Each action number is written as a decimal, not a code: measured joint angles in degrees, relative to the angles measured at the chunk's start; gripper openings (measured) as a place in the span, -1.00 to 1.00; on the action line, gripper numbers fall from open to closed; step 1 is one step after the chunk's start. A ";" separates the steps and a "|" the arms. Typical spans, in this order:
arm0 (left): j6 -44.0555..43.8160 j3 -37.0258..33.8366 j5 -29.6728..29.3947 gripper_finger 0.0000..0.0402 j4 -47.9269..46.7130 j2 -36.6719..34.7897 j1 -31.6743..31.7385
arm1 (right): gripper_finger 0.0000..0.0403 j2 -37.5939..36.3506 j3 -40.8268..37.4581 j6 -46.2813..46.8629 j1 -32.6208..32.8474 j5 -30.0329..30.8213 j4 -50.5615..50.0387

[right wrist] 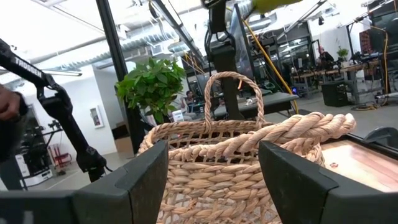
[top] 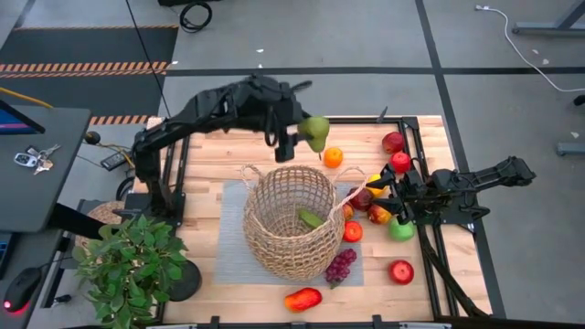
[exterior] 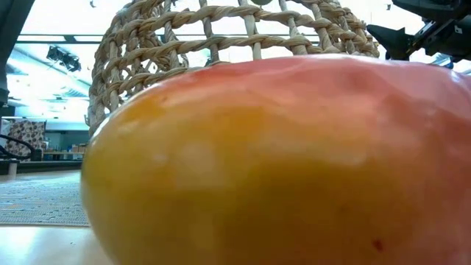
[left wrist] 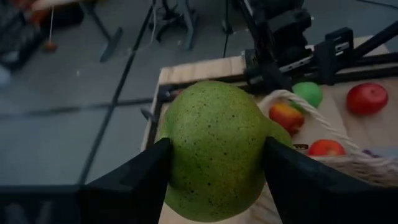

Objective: Build produce basket
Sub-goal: Put the green pear into the brown basket

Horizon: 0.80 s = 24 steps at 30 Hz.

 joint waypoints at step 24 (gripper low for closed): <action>-44.26 0.00 -6.35 0.18 -8.48 0.00 -14.15 | 0.26 0.00 0.01 0.00 0.00 0.00 -0.01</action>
